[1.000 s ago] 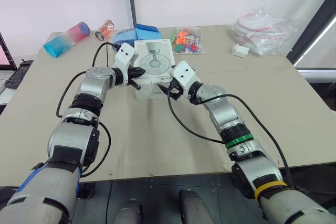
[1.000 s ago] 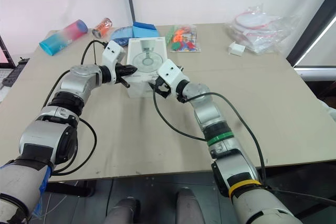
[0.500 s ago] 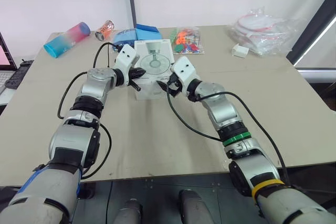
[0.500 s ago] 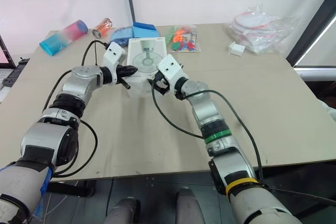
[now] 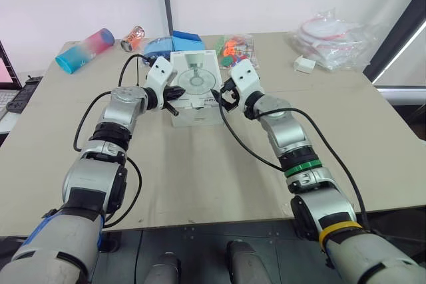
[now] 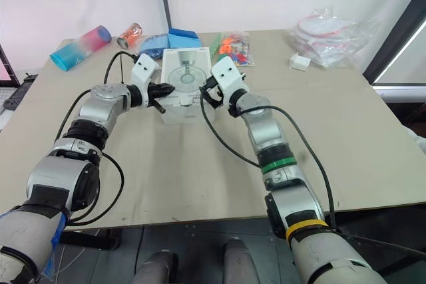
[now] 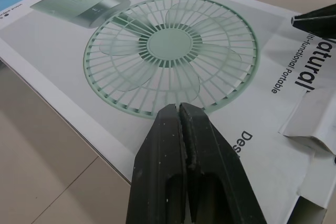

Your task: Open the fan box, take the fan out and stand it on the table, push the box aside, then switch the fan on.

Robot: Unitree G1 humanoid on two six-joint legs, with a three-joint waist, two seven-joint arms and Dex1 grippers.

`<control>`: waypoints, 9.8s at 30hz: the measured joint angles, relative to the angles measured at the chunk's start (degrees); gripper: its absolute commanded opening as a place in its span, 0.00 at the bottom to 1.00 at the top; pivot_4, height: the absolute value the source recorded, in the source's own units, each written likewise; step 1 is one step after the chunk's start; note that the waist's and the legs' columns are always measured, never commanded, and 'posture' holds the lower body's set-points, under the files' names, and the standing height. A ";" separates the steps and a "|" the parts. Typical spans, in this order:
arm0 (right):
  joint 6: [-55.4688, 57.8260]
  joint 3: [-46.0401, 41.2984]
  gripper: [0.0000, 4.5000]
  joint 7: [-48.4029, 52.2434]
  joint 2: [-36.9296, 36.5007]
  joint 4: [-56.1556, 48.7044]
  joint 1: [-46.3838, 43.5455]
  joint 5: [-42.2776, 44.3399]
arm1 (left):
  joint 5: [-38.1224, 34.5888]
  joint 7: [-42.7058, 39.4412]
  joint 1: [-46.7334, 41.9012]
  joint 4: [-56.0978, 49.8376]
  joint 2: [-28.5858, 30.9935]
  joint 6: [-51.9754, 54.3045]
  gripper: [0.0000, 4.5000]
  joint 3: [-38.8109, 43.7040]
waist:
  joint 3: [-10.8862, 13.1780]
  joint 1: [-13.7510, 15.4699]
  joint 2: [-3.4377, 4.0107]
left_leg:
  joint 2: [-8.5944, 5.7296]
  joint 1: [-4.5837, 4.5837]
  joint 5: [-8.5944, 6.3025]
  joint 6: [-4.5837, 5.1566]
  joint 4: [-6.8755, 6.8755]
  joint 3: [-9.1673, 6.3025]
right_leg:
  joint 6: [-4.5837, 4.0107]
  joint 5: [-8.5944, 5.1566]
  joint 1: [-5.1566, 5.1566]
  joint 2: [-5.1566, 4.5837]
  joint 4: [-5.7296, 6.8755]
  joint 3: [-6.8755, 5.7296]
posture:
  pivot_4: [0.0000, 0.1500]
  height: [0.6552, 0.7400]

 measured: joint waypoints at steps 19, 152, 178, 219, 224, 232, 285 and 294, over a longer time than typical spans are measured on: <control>9.56 3.17 1.00 15.38 -4.71 -18.18 15.82 6.95 | 0.18 -4.69 0.37 -2.68 2.28 2.54 0.03 -1.23 | 0.00 -0.04 0.01 | -0.01 0.00 -0.02 0.03 0.02 0.00 | 0.03 -0.03 0.00 0.00 0.03 0.00 | 1.00 1.00; 25.52 23.66 0.03 17.28 -13.82 -29.38 6.28 -9.63 | 1.02 2.25 4.07 -8.91 2.58 1.40 0.00 -1.44 | -0.06 -1.12 0.00 | -0.11 -0.31 -0.03 0.05 0.11 0.10 | -0.10 0.01 -0.80 -0.11 0.46 -0.06 | 1.00 1.00; 14.44 7.51 0.03 -0.48 -0.25 -7.54 3.31 -6.56 | 1.03 1.63 4.11 -9.04 2.41 1.47 0.00 -1.43 | -0.08 -1.16 -0.02 | -0.11 -0.31 -0.03 0.04 0.09 0.10 | -0.12 0.03 -0.80 -0.13 0.45 -0.06 | 1.00 1.00; 12.30 2.07 0.03 9.17 2.62 -1.37 -1.77 6.72 | 0.20 0.67 8.07 -18.21 4.30 6.30 0.00 -1.44 | -0.08 -1.31 -0.02 | -0.10 -0.31 -0.03 0.04 0.07 0.11 | -0.15 0.04 -0.87 -0.13 0.48 -0.06 | 1.00 1.00; 6.18 1.97 0.03 5.39 4.17 8.87 -6.22 4.74 | -0.21 -0.05 11.56 -25.22 4.87 9.13 0.00 -1.68 | -0.09 -1.37 -0.01 | -0.10 -0.30 -0.02 0.03 0.06 0.08 | -0.16 0.05 -0.88 -0.13 0.49 -0.05 | 1.00 1.00; 3.34 1.95 0.03 5.09 4.50 11.11 -6.62 3.85 | 0.17 -4.09 16.85 -40.73 8.64 11.71 0.00 -5.69 | -0.09 -1.36 0.00 | -0.10 -0.30 -0.02 0.03 0.07 0.08 | -0.17 0.06 -0.86 -0.13 0.50 -0.05 | 1.00 1.00; 5.96 2.11 0.03 6.34 6.19 5.63 -3.73 1.18 | 0.32 1.82 17.41 -22.99 8.59 6.66 0.00 -2.89 | -0.18 -1.40 0.04 | -0.10 -0.22 -0.04 0.06 0.04 0.09 | -0.20 0.07 -0.87 -0.09 0.55 -0.01 | 1.00 1.00; 7.70 2.48 0.03 6.86 6.27 3.37 -3.05 1.24 | -5.18 1.24 24.35 -34.92 11.03 14.83 0.00 2.34 | -0.18 -1.64 0.04 | -0.09 -0.21 -0.04 0.05 0.02 0.08 | -0.20 0.07 -0.91 -0.08 0.58 0.00 | 1.00 1.00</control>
